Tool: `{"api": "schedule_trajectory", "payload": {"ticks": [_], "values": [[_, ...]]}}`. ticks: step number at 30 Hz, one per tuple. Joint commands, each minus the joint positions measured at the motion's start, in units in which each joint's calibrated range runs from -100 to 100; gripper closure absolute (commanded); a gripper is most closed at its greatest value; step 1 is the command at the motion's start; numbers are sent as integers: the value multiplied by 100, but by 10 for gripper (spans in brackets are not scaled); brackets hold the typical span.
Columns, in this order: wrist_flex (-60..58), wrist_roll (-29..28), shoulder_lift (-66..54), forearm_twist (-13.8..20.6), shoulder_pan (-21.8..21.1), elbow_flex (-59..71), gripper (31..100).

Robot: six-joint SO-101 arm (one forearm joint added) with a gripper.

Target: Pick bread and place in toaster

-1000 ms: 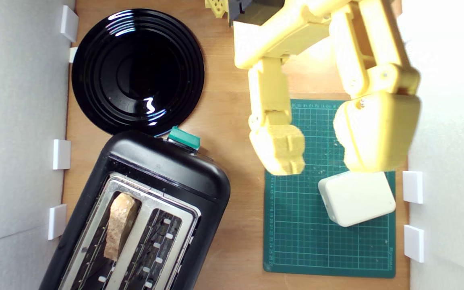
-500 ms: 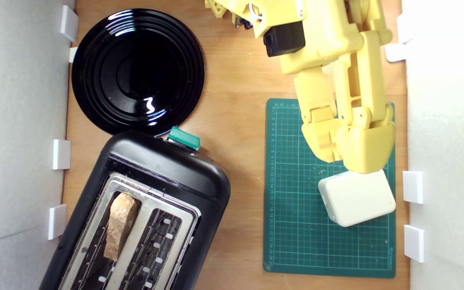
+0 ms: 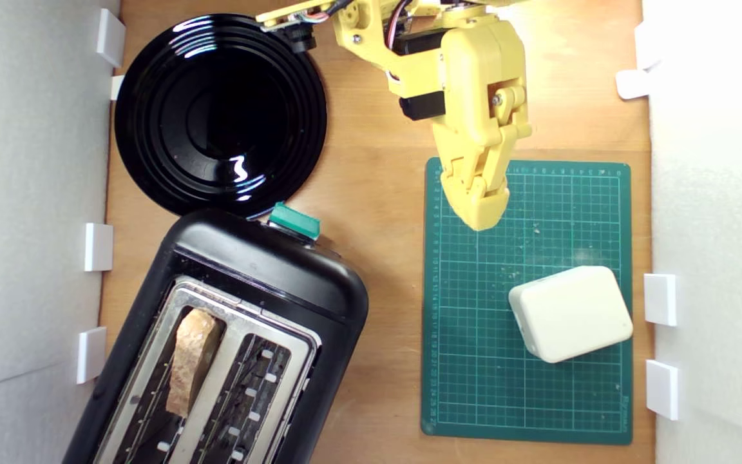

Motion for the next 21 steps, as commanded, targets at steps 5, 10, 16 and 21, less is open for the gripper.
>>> {"api": "schedule_trajectory", "payload": {"ticks": [5,10,16,21], "values": [[-245,4,-908,-32,-46,1246,946],[-297,36,-1640,-32,-54,2445,950],[-339,46,-2663,-41,-62,3698,959],[-339,46,-3453,50,-521,4696,960]]}}
